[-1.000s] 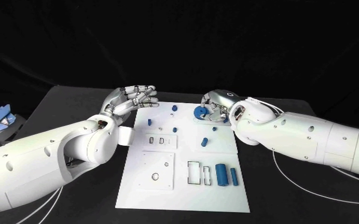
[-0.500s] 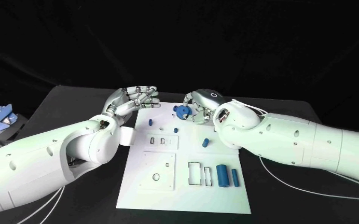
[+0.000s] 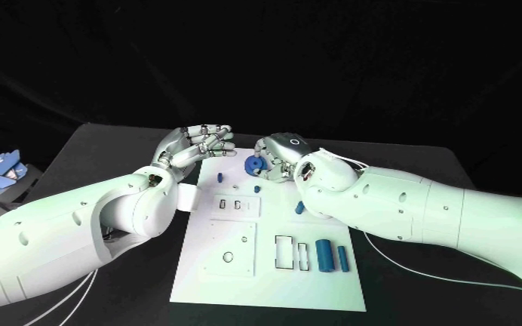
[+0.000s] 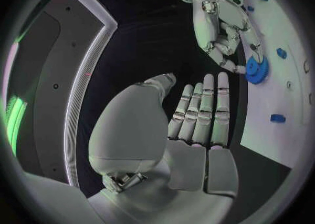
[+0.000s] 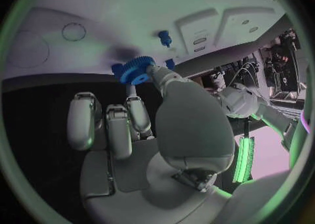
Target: Assemble the parts on the task board
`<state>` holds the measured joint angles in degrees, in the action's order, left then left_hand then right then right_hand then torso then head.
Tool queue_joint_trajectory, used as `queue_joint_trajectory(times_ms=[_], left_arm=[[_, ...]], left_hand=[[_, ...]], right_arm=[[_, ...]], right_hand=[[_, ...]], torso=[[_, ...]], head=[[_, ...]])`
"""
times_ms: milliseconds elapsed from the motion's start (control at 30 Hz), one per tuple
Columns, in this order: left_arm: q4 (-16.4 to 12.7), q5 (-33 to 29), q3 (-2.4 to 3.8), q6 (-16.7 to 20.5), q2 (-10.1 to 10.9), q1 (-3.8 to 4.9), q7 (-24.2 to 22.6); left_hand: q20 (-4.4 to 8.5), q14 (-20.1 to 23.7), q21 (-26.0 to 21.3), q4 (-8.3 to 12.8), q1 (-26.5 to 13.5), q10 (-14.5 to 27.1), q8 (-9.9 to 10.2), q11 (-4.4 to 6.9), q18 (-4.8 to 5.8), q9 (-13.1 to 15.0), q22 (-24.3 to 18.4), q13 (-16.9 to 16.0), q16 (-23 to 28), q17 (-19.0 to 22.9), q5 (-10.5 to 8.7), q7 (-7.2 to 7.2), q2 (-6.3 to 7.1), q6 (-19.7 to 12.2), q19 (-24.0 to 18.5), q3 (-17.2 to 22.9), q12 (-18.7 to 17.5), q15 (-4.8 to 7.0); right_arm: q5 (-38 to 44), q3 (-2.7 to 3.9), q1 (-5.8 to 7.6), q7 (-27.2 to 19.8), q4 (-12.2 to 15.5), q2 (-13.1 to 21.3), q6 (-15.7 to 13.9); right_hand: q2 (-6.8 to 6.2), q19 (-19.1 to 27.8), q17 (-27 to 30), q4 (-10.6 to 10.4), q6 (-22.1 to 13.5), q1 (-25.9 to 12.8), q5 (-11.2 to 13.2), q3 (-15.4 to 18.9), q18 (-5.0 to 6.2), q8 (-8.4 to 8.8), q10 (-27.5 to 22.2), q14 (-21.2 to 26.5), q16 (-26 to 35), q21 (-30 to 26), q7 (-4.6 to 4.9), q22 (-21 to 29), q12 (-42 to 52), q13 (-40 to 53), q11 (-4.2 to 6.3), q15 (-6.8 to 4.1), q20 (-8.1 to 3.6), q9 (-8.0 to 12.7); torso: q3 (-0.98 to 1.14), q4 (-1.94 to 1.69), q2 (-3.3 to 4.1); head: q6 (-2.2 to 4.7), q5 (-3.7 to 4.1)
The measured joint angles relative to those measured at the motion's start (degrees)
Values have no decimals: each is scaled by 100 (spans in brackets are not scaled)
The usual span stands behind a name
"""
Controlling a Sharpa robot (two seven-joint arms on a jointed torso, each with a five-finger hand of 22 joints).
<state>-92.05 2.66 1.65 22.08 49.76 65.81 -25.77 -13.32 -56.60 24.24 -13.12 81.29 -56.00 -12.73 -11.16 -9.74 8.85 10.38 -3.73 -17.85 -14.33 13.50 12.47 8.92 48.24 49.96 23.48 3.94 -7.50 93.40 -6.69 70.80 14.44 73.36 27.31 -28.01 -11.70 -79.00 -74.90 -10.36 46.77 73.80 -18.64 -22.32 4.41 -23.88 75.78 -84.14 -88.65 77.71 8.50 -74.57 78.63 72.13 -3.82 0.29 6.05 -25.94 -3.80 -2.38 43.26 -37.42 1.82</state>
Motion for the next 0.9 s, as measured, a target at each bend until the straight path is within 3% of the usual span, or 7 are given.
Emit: queue_joint_trajectory(times_ms=[533,600,667,767,900], left_arm=[[11,-1,0,-2,-22,0,0],[11,-2,0,-2,-22,0,0],[11,-2,0,-2,-22,0,0],[11,-2,0,-3,-22,0,0],[12,-2,0,-3,-22,0,0]], left_hand=[[0,0,0,25,0,0,0,0,0,0,0,0,0,-5,0,0,0,0,0,25,0,0],[0,0,0,25,0,0,0,0,0,0,0,0,0,-4,0,0,0,0,0,24,0,0],[0,0,0,24,0,0,0,0,0,1,0,0,0,-4,0,0,0,0,0,25,0,0],[0,0,0,24,0,0,0,0,0,1,0,0,0,-4,0,0,0,0,0,24,0,0],[0,0,0,24,0,0,0,0,0,1,-1,0,0,-4,0,0,0,0,0,24,0,0]], right_arm=[[32,5,-108,-4,-380,-282,3],[32,3,-112,-5,-407,-299,4],[32,0,-117,-6,-430,-314,6],[23,-4,-125,-8,-462,-336,9],[1,-5,-127,-17,-476,-352,12]], right_hand=[[-18,0,-4,-45,4,-41,16,-44,0,-15,0,0,0,0,-5,2,0,-11,0,0,0,9],[-16,0,-4,-48,0,-65,79,-47,0,41,-1,0,0,0,-1,5,0,-33,1,0,0,20],[-53,0,-4,-97,-62,-115,139,-76,0,108,-20,0,0,0,60,16,0,-65,-18,0,0,49],[-40,-15,-4,-185,-263,-232,471,12,0,268,-84,4,0,-40,118,28,-44,-114,-82,4,27,110],[-1,2,-4,-414,-455,-447,634,209,0,435,-148,22,0,-40,188,28,-44,-146,-146,84,105,163]], torso=[[7,16,-2],[7,17,-4],[7,18,-4],[7,18,-4],[7,18,-4]], head=[[-18,-35],[-18,-35],[-13,-31],[-10,-29],[-7,-27]])
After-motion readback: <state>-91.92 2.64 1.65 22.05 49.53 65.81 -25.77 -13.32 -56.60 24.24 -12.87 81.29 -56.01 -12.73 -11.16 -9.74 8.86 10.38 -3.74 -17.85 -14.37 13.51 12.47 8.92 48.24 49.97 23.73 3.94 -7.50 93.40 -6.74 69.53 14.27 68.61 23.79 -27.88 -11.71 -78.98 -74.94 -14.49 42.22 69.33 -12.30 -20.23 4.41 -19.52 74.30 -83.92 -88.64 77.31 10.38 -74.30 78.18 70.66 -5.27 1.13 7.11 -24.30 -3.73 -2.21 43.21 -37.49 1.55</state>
